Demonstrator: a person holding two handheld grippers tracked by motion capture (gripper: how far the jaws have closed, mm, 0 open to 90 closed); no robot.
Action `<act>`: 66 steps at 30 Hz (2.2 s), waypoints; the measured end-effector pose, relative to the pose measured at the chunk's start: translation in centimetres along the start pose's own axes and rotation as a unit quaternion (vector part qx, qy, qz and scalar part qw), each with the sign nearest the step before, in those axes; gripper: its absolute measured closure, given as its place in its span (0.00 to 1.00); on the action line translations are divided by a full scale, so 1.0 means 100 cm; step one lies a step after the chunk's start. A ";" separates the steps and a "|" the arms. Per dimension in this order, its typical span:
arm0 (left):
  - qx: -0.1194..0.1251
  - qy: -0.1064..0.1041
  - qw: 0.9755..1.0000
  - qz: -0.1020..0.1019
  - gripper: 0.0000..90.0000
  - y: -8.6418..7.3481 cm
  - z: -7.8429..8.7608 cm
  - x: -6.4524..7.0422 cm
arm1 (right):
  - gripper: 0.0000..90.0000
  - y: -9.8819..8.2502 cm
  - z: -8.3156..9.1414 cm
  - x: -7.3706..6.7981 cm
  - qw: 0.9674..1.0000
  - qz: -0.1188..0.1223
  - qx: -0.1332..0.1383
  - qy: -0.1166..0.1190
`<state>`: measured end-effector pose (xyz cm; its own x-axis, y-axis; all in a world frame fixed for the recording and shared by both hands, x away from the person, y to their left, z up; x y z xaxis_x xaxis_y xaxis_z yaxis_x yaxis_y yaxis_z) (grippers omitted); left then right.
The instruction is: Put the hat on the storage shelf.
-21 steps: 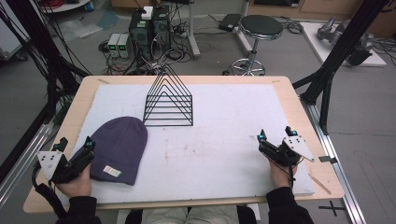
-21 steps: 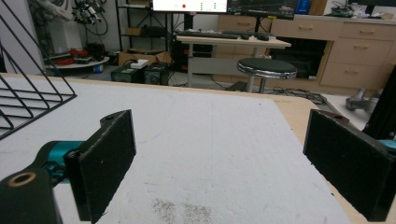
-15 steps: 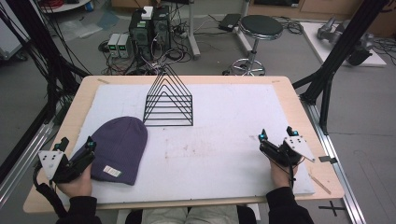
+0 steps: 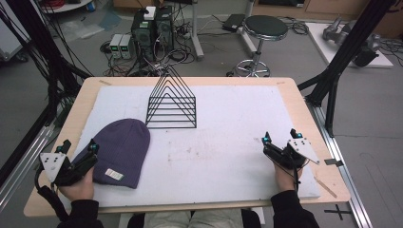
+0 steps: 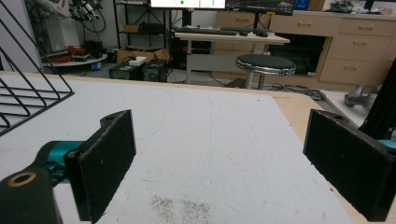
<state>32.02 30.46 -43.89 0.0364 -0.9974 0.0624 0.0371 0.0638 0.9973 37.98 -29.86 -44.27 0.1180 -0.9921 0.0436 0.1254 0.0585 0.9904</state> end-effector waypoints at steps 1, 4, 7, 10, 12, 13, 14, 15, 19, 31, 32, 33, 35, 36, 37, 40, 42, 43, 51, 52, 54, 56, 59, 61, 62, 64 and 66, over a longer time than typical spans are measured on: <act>0.000 0.000 1.000 0.000 0.24 0.000 0.000 0.000 | 0.09 0.000 0.000 0.000 1.000 0.001 0.001 0.001; 0.000 -0.001 1.000 -0.003 0.23 0.000 0.000 0.001 | 0.09 0.000 0.000 -0.001 1.000 0.000 0.000 0.002; -0.003 -0.004 1.000 -0.004 0.23 -0.001 -0.001 0.003 | 0.09 0.000 0.000 0.000 1.000 0.002 0.001 0.001; -0.003 -0.009 1.000 -0.005 0.23 0.000 -0.001 0.005 | 0.09 0.000 0.000 0.000 1.000 0.002 0.000 0.001; -0.005 -0.015 1.000 -0.002 0.23 0.000 -0.001 0.006 | 0.09 0.000 0.000 0.000 1.000 0.000 0.001 0.002; -0.005 -0.015 1.000 -0.002 0.24 0.000 -0.001 0.006 | 0.09 0.000 0.000 -0.001 1.000 -0.004 0.000 0.003; -0.007 -0.026 1.000 0.006 0.24 0.001 -0.001 0.009 | 0.09 0.000 0.000 -0.001 1.000 -0.004 -0.002 0.003; -0.007 -0.026 1.000 0.006 0.24 0.001 -0.001 0.009 | 0.09 0.000 0.000 -0.002 1.000 -0.005 -0.002 0.003; -0.010 -0.038 0.999 -0.003 0.24 0.006 -0.002 0.013 | 0.09 0.000 0.000 -0.002 1.000 -0.003 -0.002 0.003; -0.028 -0.082 0.996 -0.020 0.24 0.032 -0.004 0.019 | 0.09 0.000 0.000 0.003 1.000 -0.008 0.002 -0.002; -0.030 -0.086 0.996 -0.021 0.24 0.034 -0.005 0.020 | 0.09 0.000 0.000 0.003 1.000 -0.010 0.001 -0.003; -0.032 -0.090 0.995 -0.024 0.24 0.036 -0.005 0.020 | 0.09 0.000 0.000 0.003 1.000 -0.009 0.001 -0.002; -0.034 -0.095 0.995 -0.028 0.24 0.039 -0.007 0.021 | 0.09 -0.001 0.000 0.002 1.000 -0.008 -0.001 -0.001; -0.036 -0.099 0.994 -0.030 0.24 0.043 -0.009 0.023 | 0.09 -0.001 0.000 0.001 1.000 -0.008 -0.002 0.001; -0.036 -0.099 0.994 -0.030 0.24 0.043 -0.009 0.023 | 0.09 -0.001 0.000 0.001 1.000 -0.008 -0.002 0.001; -0.045 -0.113 0.992 -0.042 0.24 0.053 -0.018 0.025 | 0.09 -0.001 0.000 -0.001 1.000 -0.004 -0.002 0.002; -0.046 -0.120 0.991 -0.046 0.24 0.056 -0.020 0.026 | 0.09 0.000 -0.001 -0.001 1.000 0.006 0.000 -0.002; -0.048 -0.131 0.989 -0.049 0.24 0.058 -0.022 0.028 | 0.09 0.000 -0.001 -0.002 1.000 0.005 -0.001 0.000; -0.075 -0.164 0.980 -0.085 0.24 0.070 -0.040 0.036 | 0.09 0.000 -0.001 -0.003 1.000 0.008 0.000 0.000; -0.079 -0.165 0.979 -0.090 0.24 0.072 -0.043 0.036 | 0.09 0.000 -0.001 -0.003 1.000 0.010 0.000 0.001; -0.084 -0.167 0.978 -0.093 0.24 0.074 -0.048 0.037 | 0.09 0.000 -0.001 -0.003 1.000 0.010 0.000 0.001; -0.090 -0.169 0.977 -0.099 0.23 0.077 -0.055 0.040 | 0.09 0.000 -0.001 -0.003 1.000 0.010 0.000 0.001; -0.091 -0.169 0.976 -0.101 0.23 0.079 -0.059 0.042 | 0.09 0.000 -0.001 -0.003 1.000 0.009 -0.001 0.002; -0.095 -0.171 0.975 -0.103 0.23 0.080 -0.063 0.045 | 0.09 0.000 -0.001 -0.002 1.000 0.009 -0.001 0.002; -0.104 -0.176 0.973 -0.107 0.23 0.079 -0.067 0.048 | 0.09 0.000 -0.001 -0.002 1.000 0.009 -0.001 0.002; -0.125 -0.180 0.968 -0.120 0.23 0.076 -0.074 0.049 | 0.09 0.000 -0.001 -0.003 1.000 0.011 0.000 0.001; -0.140 -0.185 0.965 -0.122 0.23 0.073 -0.081 0.049 | 0.09 0.000 -0.001 -0.003 1.000 0.011 -0.001 0.002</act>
<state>40.53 26.31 -36.58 -0.3647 -0.9244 -0.1120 0.2704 -0.2202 0.9372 38.04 -29.52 -44.34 0.1246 -0.9901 0.0653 0.1247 0.0809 0.9889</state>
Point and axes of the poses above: each handheld gripper's, and its own axes: z roughly backward along the jaws, y roughly out of its top, x roughly to its right, the point moved 8 cm from there along -z, roughly forward along the jaws
